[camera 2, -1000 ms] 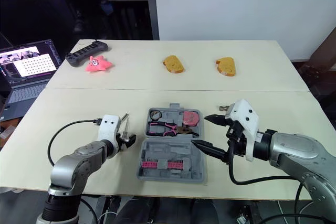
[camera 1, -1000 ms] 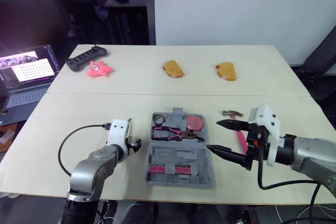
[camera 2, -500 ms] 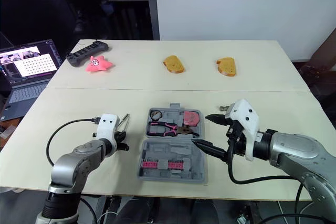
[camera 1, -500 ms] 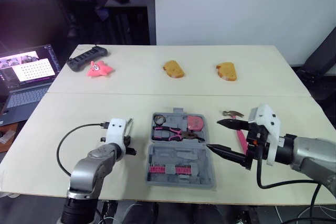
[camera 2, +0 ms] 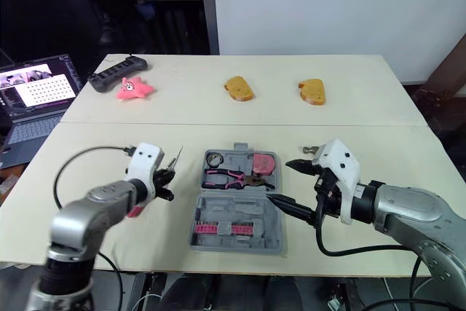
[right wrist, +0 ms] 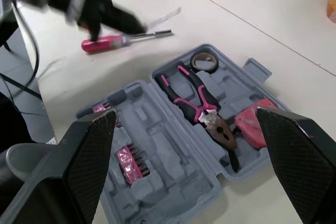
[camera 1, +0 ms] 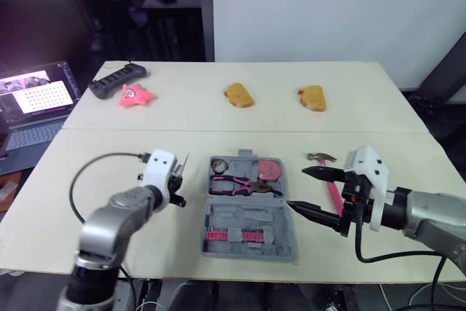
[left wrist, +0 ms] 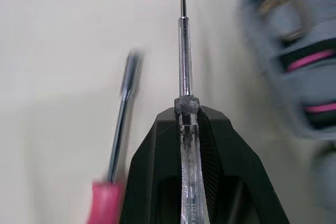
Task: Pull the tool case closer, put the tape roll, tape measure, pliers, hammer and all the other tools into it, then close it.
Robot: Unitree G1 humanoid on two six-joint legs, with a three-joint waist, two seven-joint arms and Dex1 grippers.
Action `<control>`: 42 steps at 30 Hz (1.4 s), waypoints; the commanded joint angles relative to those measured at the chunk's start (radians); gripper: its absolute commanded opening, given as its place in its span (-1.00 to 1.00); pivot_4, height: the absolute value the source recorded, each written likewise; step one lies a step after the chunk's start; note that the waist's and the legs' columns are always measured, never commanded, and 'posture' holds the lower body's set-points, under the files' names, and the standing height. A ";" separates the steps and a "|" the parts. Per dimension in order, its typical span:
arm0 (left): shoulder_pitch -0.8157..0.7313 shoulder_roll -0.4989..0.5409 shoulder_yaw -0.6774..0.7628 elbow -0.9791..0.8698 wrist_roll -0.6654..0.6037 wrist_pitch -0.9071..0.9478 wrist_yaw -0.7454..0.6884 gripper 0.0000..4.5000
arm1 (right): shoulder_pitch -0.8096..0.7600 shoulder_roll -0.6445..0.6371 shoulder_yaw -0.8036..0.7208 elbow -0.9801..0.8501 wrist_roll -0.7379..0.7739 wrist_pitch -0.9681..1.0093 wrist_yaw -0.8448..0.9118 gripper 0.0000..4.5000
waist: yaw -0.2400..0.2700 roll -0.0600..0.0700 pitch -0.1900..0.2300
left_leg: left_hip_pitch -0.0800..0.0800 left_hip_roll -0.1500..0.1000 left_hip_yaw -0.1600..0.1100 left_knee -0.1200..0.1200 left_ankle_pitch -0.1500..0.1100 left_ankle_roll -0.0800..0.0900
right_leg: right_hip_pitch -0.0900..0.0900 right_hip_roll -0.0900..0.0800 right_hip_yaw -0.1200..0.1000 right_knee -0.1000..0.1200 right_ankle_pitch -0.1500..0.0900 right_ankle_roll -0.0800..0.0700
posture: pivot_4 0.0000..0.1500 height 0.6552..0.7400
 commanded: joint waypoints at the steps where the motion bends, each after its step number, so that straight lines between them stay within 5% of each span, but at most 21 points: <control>1: -0.061 0.216 -0.049 -0.005 -0.099 -0.068 -0.286 -0.99 | 0.011 0.008 0.001 -0.021 -0.022 -0.031 -0.013 1.00 | 0.001 0.000 0.001 | 0.000 0.000 0.000 0.000 0.000 0.000 | 0.000 0.001 0.000 0.000 0.000 0.000 | 1.00 1.00; 6: -0.168 0.373 -0.205 0.097 -0.104 -0.235 -0.557 -0.99 | 0.029 0.017 0.017 -0.022 -0.048 -0.051 -0.020 1.00 | 0.004 0.002 0.001 | -0.001 0.000 0.000 0.000 0.000 0.000 | 0.000 0.000 0.000 -0.001 0.000 0.000 | 1.00 1.00; 13: -0.295 0.390 -0.379 0.107 -0.107 -0.311 -0.777 -0.99 | 0.054 0.039 0.043 -0.042 -0.080 -0.073 -0.045 1.00 | -0.003 0.001 0.003 | -0.001 0.000 0.000 0.000 0.000 0.001 | -0.001 0.000 0.000 -0.001 0.000 0.000 | 1.00 1.00; 21: -0.365 0.310 -0.562 0.093 0.036 -0.326 -0.732 -0.99 | 0.098 0.048 0.051 -0.066 -0.097 -0.082 -0.057 1.00 | 0.004 -0.002 0.005 | -0.002 0.000 0.000 0.001 0.000 0.001 | 0.001 0.000 0.000 -0.001 0.000 0.000 | 1.00 1.00; 28: -0.497 0.241 -0.810 0.167 0.288 -0.394 -0.701 -0.99 | 0.095 0.058 0.070 -0.068 -0.097 -0.075 -0.072 1.00 | -0.003 -0.004 0.007 | 0.000 0.000 0.000 0.001 0.000 0.001 | 0.001 0.001 0.000 0.000 0.000 0.000 | 1.00 1.00; 42: -0.597 0.119 -0.872 0.358 0.411 -0.491 -0.807 -0.99 | 0.077 0.071 0.110 -0.062 -0.106 -0.073 -0.093 1.00 | -0.001 -0.005 0.007 | -0.001 0.000 -0.002 0.003 0.000 0.001 | 0.001 0.004 0.000 0.000 0.000 0.000 | 1.00 1.00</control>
